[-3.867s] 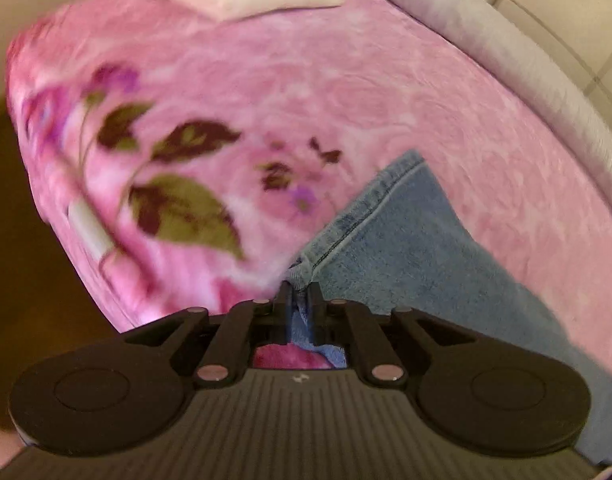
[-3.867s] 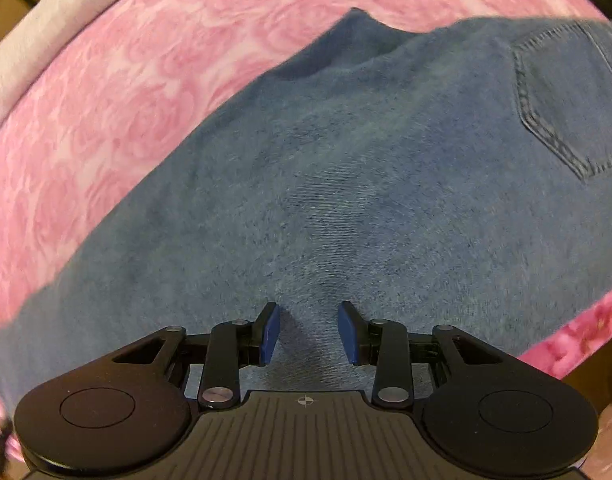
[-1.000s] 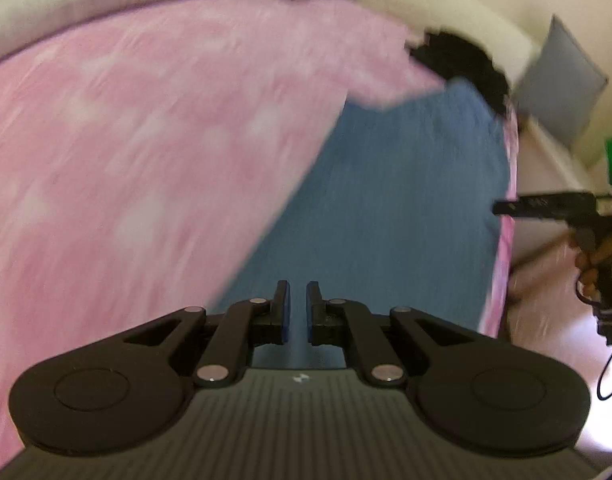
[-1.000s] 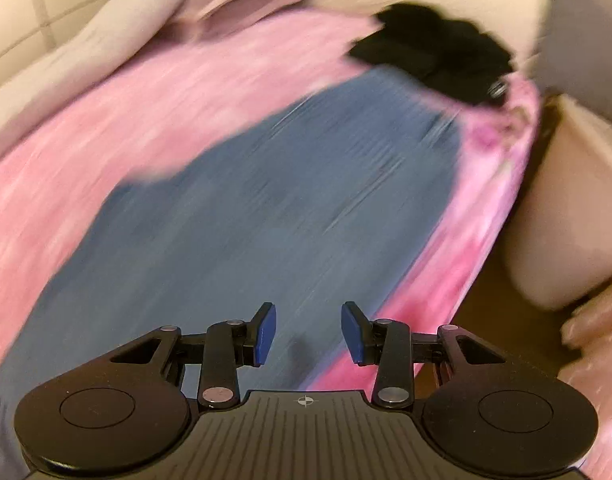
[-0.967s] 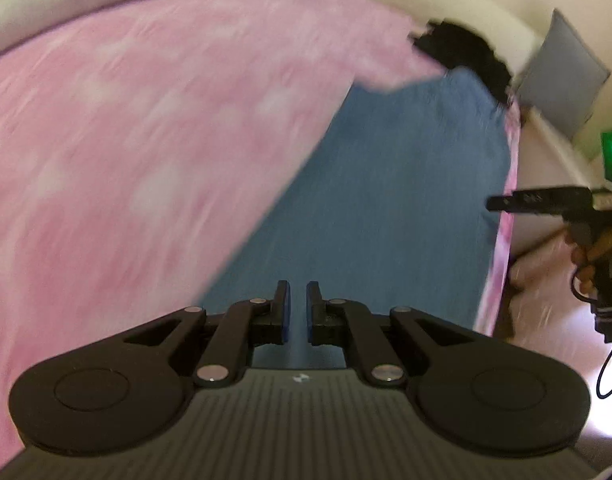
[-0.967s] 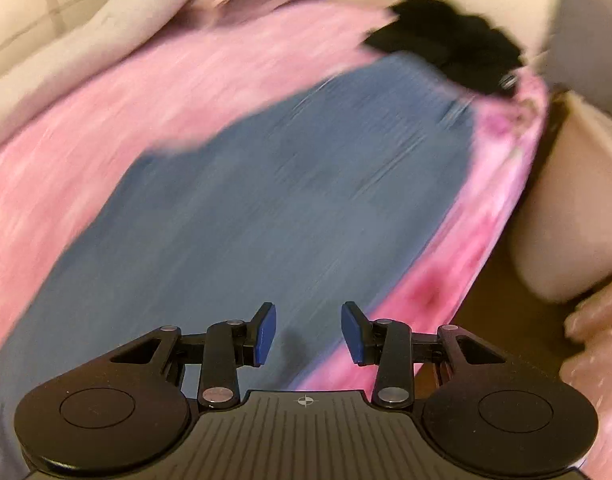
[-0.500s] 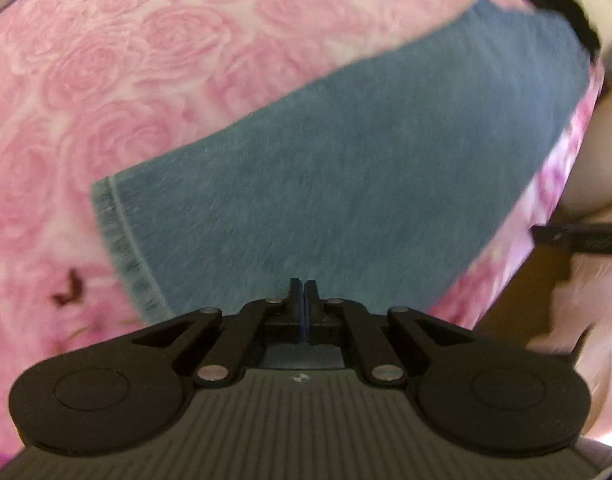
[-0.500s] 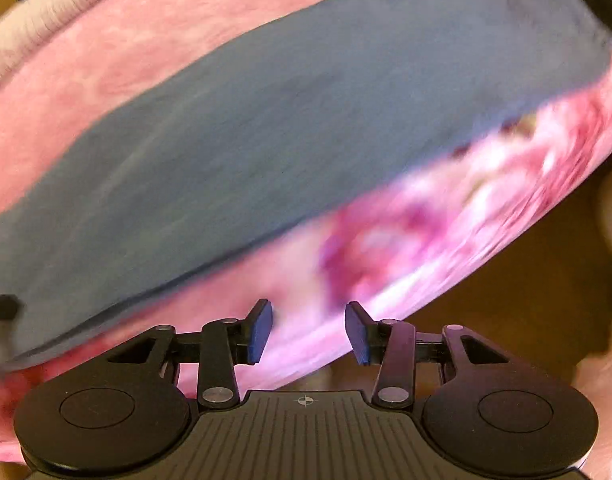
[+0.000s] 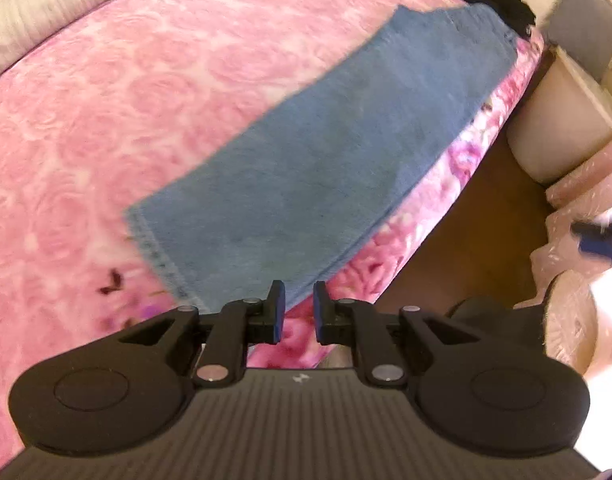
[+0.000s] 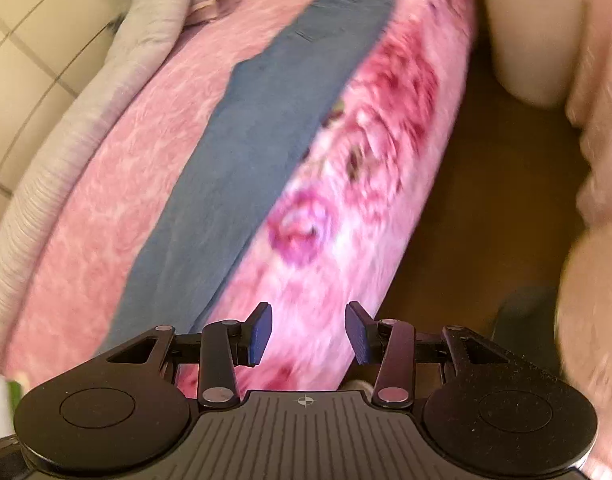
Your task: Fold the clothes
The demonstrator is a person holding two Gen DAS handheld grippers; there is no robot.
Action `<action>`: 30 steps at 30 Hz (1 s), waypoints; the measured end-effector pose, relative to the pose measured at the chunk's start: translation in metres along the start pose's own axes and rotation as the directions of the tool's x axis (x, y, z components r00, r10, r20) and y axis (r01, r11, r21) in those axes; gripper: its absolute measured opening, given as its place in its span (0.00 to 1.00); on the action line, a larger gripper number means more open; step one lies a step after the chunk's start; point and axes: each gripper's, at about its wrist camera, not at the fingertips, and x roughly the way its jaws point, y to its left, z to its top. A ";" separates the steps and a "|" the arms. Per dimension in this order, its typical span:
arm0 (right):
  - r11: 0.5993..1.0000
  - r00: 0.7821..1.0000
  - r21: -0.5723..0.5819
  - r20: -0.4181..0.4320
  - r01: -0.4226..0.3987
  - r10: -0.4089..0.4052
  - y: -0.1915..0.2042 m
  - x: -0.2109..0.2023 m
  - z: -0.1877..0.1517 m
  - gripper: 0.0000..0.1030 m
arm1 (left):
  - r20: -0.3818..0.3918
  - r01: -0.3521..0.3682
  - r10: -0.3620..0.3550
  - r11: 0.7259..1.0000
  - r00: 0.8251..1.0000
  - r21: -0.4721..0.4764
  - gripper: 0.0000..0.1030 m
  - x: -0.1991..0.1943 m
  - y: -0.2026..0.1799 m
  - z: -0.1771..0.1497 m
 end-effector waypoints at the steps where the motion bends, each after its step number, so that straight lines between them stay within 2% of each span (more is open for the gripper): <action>1: 1.000 1.000 0.023 -0.007 -0.010 0.010 0.000 -0.004 -0.007 0.43 | 0.000 0.001 -0.001 1.000 1.000 -0.008 0.11 -0.004 0.007 0.000; 3: 0.998 0.999 0.063 -0.017 -0.028 0.029 0.001 -0.009 -0.021 0.43 | -0.022 -0.022 0.022 1.000 1.000 -0.011 0.11 -0.008 0.022 -0.002; 6: 0.995 0.997 0.093 -0.049 -0.046 0.051 0.009 0.004 -0.048 0.43 | -0.056 -0.056 0.057 0.998 0.997 0.018 0.11 -0.006 0.039 -0.009; 10: 0.986 0.989 0.149 -0.110 -0.078 0.095 0.032 0.029 -0.088 0.38 | -0.094 -0.013 0.013 1.000 0.995 -0.003 0.11 0.002 0.068 -0.017; 13: 0.965 0.977 0.218 -0.126 -0.142 0.172 0.058 0.051 -0.115 0.32 | -0.104 0.029 -0.031 0.999 0.994 -0.026 0.11 0.015 0.094 -0.016; 15: 0.938 0.962 0.287 -0.129 -0.195 0.239 0.073 0.067 -0.133 0.24 | -0.121 0.052 -0.056 0.998 0.991 -0.032 0.11 0.027 0.114 -0.009; 16: 0.917 0.953 0.333 -0.125 -0.221 0.275 0.081 0.075 -0.142 0.23 | -0.123 0.071 -0.073 0.997 0.990 -0.025 0.11 0.032 0.121 -0.005; 20: 0.795 0.925 0.532 -0.055 -0.292 0.376 0.099 0.106 -0.173 0.23 | -0.109 0.131 -0.131 0.991 0.985 0.000 0.15 0.045 0.149 0.012; 22: 0.739 0.919 0.599 -0.014 -0.307 0.393 0.105 0.118 -0.185 0.23 | -0.100 0.157 -0.156 0.988 0.983 -0.004 0.17 0.051 0.163 0.022; 23: 0.728 0.920 0.612 -0.003 -0.309 0.393 0.110 0.123 -0.190 0.23 | -0.097 0.174 -0.173 0.985 0.980 -0.004 0.18 0.054 0.168 0.027; 25: 0.732 0.927 0.613 0.004 -0.298 0.375 0.119 0.130 -0.197 0.23 | -0.095 0.205 -0.204 0.979 0.974 0.001 0.22 0.059 0.176 0.035; 30: 0.745 0.953 0.623 0.006 -0.240 0.302 0.128 0.137 -0.210 0.23 | -0.100 0.238 -0.238 0.971 0.966 -0.015 0.22 0.077 0.189 0.050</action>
